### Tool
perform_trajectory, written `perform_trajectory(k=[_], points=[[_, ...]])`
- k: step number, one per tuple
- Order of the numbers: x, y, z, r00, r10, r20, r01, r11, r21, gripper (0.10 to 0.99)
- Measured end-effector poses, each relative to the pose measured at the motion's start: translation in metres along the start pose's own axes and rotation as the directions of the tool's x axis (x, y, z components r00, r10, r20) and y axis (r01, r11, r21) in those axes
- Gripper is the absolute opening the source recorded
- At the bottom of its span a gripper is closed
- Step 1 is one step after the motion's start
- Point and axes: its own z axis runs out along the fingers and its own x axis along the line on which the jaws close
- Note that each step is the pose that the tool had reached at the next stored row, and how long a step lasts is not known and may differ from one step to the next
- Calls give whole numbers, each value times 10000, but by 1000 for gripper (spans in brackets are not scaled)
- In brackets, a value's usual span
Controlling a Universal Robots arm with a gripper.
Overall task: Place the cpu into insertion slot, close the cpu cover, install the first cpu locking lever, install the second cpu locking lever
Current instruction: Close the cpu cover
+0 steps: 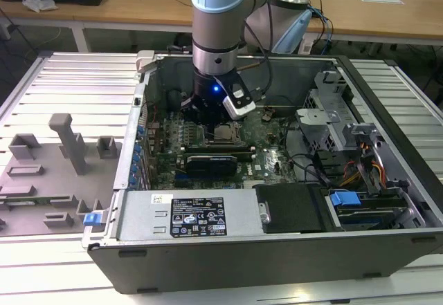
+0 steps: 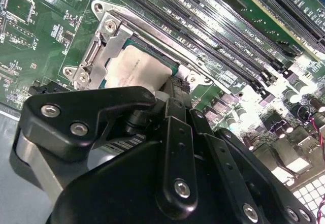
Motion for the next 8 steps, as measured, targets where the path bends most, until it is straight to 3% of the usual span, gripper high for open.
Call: perform_trajectory(k=[4, 6, 8], points=[[0, 3, -91, 10000, -4, 1, 4, 10000, 7, 106], [-1, 3, -96, 10000, -4, 15, 4, 10000, 5, 106], [0, 3, -97, 9998, -9, 181, 9, 10000, 19, 106]])
